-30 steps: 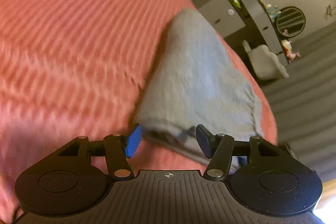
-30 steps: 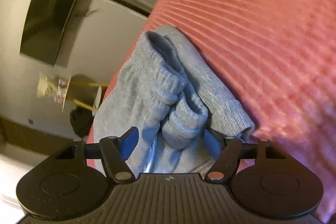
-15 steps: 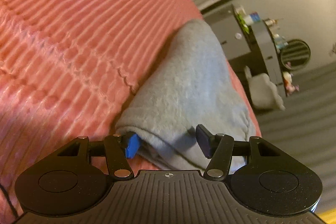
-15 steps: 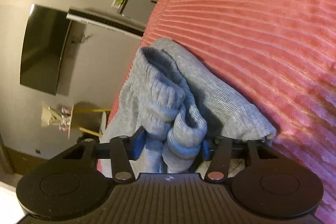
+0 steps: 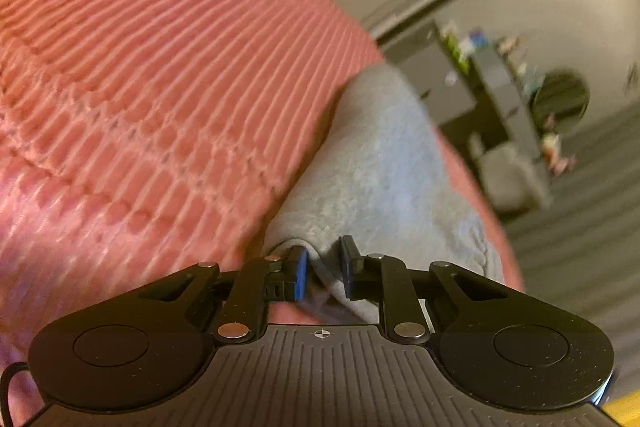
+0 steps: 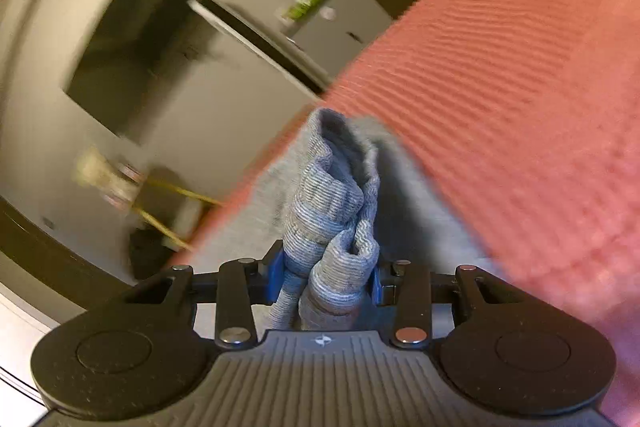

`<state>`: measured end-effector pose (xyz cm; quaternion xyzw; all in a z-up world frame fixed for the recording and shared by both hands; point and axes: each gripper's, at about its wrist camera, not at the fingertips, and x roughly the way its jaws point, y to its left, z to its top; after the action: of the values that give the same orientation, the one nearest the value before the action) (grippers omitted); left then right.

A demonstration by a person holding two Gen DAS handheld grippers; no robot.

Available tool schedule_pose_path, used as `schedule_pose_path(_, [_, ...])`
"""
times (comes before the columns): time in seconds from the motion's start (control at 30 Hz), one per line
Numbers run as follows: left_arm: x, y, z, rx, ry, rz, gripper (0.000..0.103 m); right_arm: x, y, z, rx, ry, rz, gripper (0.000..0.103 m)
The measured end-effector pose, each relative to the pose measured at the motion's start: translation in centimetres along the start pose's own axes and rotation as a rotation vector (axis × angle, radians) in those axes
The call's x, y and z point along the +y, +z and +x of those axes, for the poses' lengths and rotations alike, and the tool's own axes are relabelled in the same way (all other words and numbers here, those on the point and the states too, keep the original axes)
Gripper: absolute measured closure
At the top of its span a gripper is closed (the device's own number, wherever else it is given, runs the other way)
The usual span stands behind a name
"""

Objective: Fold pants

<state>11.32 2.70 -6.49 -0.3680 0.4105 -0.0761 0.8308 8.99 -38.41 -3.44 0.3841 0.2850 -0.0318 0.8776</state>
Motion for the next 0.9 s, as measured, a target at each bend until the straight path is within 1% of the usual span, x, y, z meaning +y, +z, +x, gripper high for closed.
schedule_pose_path(0.03, [-0.1, -0.2, 0.1, 0.000, 0.021, 0.027, 0.081, -0.2, -0.4, 0.9, 0.025, -0.081, -0.076, 0.063])
schedule_pose_path(0.07, [-0.4, -0.3, 0.2, -0.004, 0.035, 0.052, 0.080, -0.3, -1.0, 1.5, 0.050, -0.114, -0.127, 0.061])
schedule_pose_path(0.1, [-0.5, -0.4, -0.1, -0.008, 0.040, 0.072, 0.079, -0.4, -1.3, 1.6, 0.052, -0.106, -0.146, 0.060])
schedule_pose_path(0.17, [-0.7, -0.2, -0.7, -0.002, 0.053, 0.096, 0.077, 0.0, -1.0, 1.0, 0.046, -0.097, -0.152, 0.057])
schedule_pose_path(0.2, [-1.0, -0.1, -1.2, -0.004, 0.060, 0.107, 0.077, 0.2, -0.7, 0.6, 0.047, -0.099, -0.155, 0.051])
schedule_pose_path(0.23, [-1.3, -0.1, -1.7, -0.012, 0.066, 0.121, 0.078, 0.4, -0.5, 0.0, 0.032, -0.105, -0.161, 0.049])
schedule_pose_path(0.3, [-2.2, -0.3, -3.3, -0.084, 0.103, 0.170, 0.074, 0.6, -0.5, -1.9, -0.030, -0.134, -0.188, 0.049])
schedule_pose_path(0.33, [-2.7, -0.3, -4.1, -0.123, 0.107, 0.202, 0.072, 0.8, -0.3, -2.8, -0.065, -0.151, -0.198, 0.049])
schedule_pose_path(0.4, [-3.7, -0.1, -4.9, -0.171, 0.093, 0.245, 0.065, 1.5, -0.1, -4.0, -0.101, -0.141, -0.223, 0.050])
schedule_pose_path(0.43, [-4.4, 0.1, -4.8, -0.179, 0.081, 0.266, 0.059, 2.1, -0.1, -4.3, -0.109, -0.125, -0.252, 0.054])
schedule_pose_path(0.47, [-5.3, 0.4, -4.5, -0.180, 0.067, 0.297, 0.056, 2.7, -0.3, -4.3, -0.116, -0.106, -0.281, 0.058])
schedule_pose_path(0.5, [-6.0, 0.6, -3.9, -0.176, 0.062, 0.322, 0.055, 3.5, -0.6, -4.2, -0.119, -0.075, -0.324, 0.061])
schedule_pose_path(0.57, [-7.3, 1.1, -2.4, -0.162, 0.061, 0.370, 0.050, 4.8, -1.0, -3.1, -0.104, -0.029, -0.383, 0.062])
schedule_pose_path(0.6, [-7.9, 1.3, -1.5, -0.143, 0.057, 0.403, 0.049, 5.2, -1.3, -2.4, -0.091, -0.014, -0.405, 0.062])
schedule_pose_path(0.63, [-8.2, 1.5, -0.4, -0.121, 0.067, 0.440, 0.047, 5.4, -1.6, -1.7, -0.076, -0.018, -0.428, 0.062])
schedule_pose_path(0.67, [-8.4, 1.6, 0.7, -0.107, 0.096, 0.469, 0.047, 5.5, -1.8, -0.9, -0.062, -0.039, -0.453, 0.063])
schedule_pose_path(0.7, [-8.3, 1.7, 2.0, -0.091, 0.154, 0.504, 0.047, 5.3, -2.2, -0.2, -0.053, -0.069, -0.484, 0.066])
schedule_pose_path(0.73, [-8.1, 1.8, 3.3, -0.062, 0.238, 0.539, 0.043, 4.9, -2.5, 0.3, -0.054, -0.092, -0.518, 0.071])
schedule_pose_path(0.77, [-7.5, 2.0, 4.4, -0.032, 0.294, 0.559, 0.032, 4.8, -2.7, 0.6, -0.067, -0.104, -0.553, 0.072])
schedule_pose_path(0.8, [-6.9, 2.2, 4.8, -0.021, 0.293, 0.554, 0.031, 4.7, -2.8, 0.4, -0.073, -0.102, -0.577, 0.073])
schedule_pose_path(0.83, [-6.6, 2.5, 4.6, -0.023, 0.269, 0.542, 0.031, 4.7, -2.6, 0.0, -0.066, -0.091, -0.577, 0.073])
schedule_pose_path(0.87, [-6.8, 2.7, 4.2, -0.031, 0.251, 0.538, 0.035, 4.7, -2.3, -0.3, -0.058, -0.082, -0.570, 0.074])
schedule_pose_path(0.9, [-7.1, 2.9, 3.6, -0.056, 0.240, 0.543, 0.037, 4.8, -2.1, -0.7, -0.059, -0.080, -0.565, 0.074])
